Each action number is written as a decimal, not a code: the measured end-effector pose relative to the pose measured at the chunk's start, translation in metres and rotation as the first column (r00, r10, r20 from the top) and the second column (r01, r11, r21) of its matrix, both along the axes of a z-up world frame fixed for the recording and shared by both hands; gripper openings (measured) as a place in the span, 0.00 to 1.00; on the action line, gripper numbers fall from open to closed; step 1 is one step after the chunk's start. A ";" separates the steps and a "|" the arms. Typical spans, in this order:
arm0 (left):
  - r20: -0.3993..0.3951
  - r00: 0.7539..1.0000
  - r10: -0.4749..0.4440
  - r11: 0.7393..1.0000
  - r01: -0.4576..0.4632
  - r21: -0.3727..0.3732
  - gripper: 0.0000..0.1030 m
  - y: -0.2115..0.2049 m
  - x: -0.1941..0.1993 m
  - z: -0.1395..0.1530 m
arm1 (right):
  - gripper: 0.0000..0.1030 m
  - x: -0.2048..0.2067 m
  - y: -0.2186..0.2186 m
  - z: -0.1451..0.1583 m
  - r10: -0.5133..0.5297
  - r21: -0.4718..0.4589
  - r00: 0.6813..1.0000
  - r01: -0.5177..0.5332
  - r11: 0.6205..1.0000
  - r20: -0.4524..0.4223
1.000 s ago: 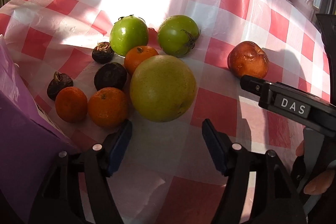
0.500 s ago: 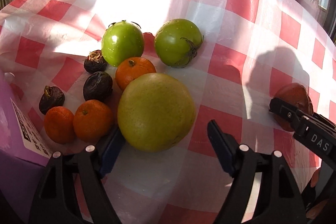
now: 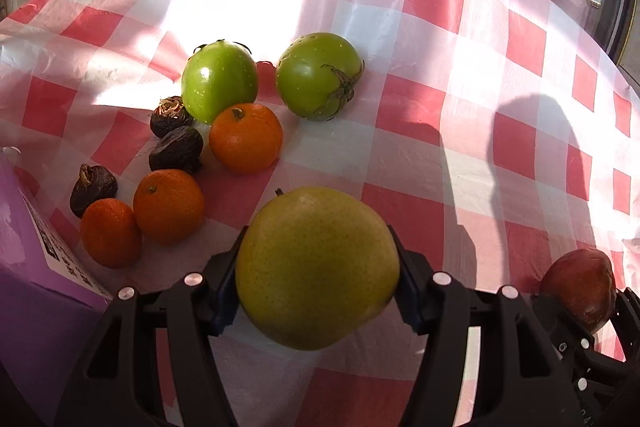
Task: Organize fruits
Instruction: 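Carry the apple and pomelo with both tools over the purple box, then open both tools to drop the apple and pomelo into the box, then reach both tools back to the fruit cluster on the table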
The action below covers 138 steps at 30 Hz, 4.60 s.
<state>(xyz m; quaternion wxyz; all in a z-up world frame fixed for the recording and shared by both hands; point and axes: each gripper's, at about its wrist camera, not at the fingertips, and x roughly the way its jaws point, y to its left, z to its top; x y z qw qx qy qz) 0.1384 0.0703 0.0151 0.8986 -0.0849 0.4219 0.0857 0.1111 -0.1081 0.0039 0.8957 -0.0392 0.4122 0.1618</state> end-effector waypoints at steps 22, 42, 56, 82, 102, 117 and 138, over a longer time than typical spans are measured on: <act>-0.031 0.993 -0.114 0.993 0.114 0.010 0.61 -0.033 -0.128 0.003 | 0.62 -0.061 -0.028 0.001 -0.030 0.151 0.991 0.050 0.987 -0.134; 0.119 0.984 -0.129 0.990 0.122 0.069 0.61 0.126 -0.290 0.156 | 0.62 -0.163 0.125 0.145 0.394 0.179 0.918 -0.397 0.900 0.052; -0.164 0.984 -0.068 0.985 0.093 0.147 0.61 0.228 -0.292 0.098 | 0.62 -0.190 0.318 0.087 0.631 -0.213 0.736 -0.676 0.705 -0.247; -0.530 0.833 -0.159 0.982 0.187 -0.001 0.64 0.261 -0.304 0.035 | 0.78 -0.235 0.332 0.021 0.604 -0.356 0.616 -0.787 0.504 -0.506; 0.242 0.968 -0.067 0.935 -0.024 0.354 0.98 0.147 -0.332 0.224 | 0.85 -0.227 0.151 0.178 0.610 0.161 0.760 -0.646 0.746 0.223; 0.111 0.990 -0.091 0.951 0.053 0.306 0.98 -0.063 -0.134 0.039 | 0.85 -0.066 -0.046 0.033 0.015 0.306 1.000 -0.019 0.952 0.016; -0.010 0.905 0.424 0.899 -0.420 0.121 0.98 0.052 -0.001 -0.004 | 0.86 -0.008 -0.019 0.005 0.030 0.338 0.998 -0.012 0.941 -0.051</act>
